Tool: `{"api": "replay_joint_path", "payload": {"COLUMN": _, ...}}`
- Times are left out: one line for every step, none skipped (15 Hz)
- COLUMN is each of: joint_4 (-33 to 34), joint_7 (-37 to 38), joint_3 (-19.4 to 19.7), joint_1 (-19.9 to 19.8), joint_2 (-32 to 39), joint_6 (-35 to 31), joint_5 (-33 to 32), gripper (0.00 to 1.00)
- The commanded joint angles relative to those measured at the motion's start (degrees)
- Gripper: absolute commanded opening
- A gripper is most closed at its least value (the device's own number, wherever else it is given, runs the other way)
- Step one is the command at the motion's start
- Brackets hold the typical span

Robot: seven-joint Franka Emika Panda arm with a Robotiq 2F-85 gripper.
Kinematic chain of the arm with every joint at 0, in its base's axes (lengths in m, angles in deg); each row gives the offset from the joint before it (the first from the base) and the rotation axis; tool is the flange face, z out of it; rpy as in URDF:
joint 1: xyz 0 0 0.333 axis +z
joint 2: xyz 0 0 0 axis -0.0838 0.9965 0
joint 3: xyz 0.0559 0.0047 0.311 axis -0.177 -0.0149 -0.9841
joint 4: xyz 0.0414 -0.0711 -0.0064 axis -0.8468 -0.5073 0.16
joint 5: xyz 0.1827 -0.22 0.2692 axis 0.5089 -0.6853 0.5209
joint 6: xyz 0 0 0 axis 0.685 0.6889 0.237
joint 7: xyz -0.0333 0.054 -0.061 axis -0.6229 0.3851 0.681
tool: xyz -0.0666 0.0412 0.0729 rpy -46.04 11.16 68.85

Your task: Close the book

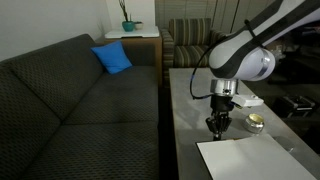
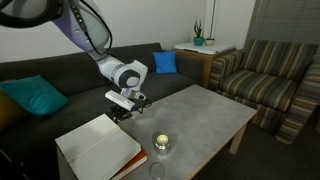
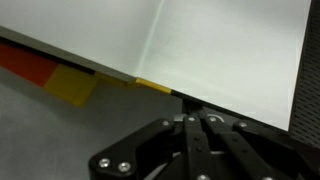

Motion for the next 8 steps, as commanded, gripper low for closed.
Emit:
{"api": "replay_joint_path", "payload": {"joint_4": 0.6, "joint_7": -4.4, "joint_3": -1.2, "joint_1": -1.8, "joint_2": 0.0, "joint_6": 3.2, "joint_5": 1.6, "gripper": 0.00}}
{"api": "replay_joint_path", "payload": {"joint_4": 0.6, "joint_7": -5.2, "joint_3": -1.3, "joint_1": -2.0, "joint_2": 0.0, "joint_6": 3.4, "joint_5": 1.8, "gripper": 0.00}}
{"api": "replay_joint_path", "payload": {"joint_4": 0.6, "joint_7": -6.2, "joint_3": -1.4, "joint_1": -2.2, "joint_2": 0.0, "joint_6": 3.6, "joint_5": 1.9, "gripper": 0.00}}
{"api": "replay_joint_path", "payload": {"joint_4": 0.5, "joint_7": -7.4, "joint_3": -1.5, "joint_1": -2.5, "joint_2": 0.0, "joint_6": 3.7, "joint_5": 1.9, "gripper": 0.00}}
{"api": "replay_joint_path", "payload": {"joint_4": 0.5, "joint_7": -8.6, "joint_3": -1.6, "joint_1": -2.6, "joint_2": 0.0, "joint_6": 3.8, "joint_5": 1.7, "gripper": 0.00}}
{"api": "replay_joint_path", "payload": {"joint_4": 0.4, "joint_7": -10.1, "joint_3": -1.7, "joint_1": -2.9, "joint_2": 0.0, "joint_6": 4.1, "joint_5": 1.6, "gripper": 0.00}}
{"api": "replay_joint_path", "payload": {"joint_4": 0.3, "joint_7": -11.7, "joint_3": -1.9, "joint_1": -3.1, "joint_2": 0.0, "joint_6": 4.2, "joint_5": 1.5, "gripper": 0.00}}
{"api": "replay_joint_path", "payload": {"joint_4": 0.3, "joint_7": -13.0, "joint_3": -1.9, "joint_1": -3.4, "joint_2": 0.0, "joint_6": 4.6, "joint_5": 1.4, "gripper": 0.00}}
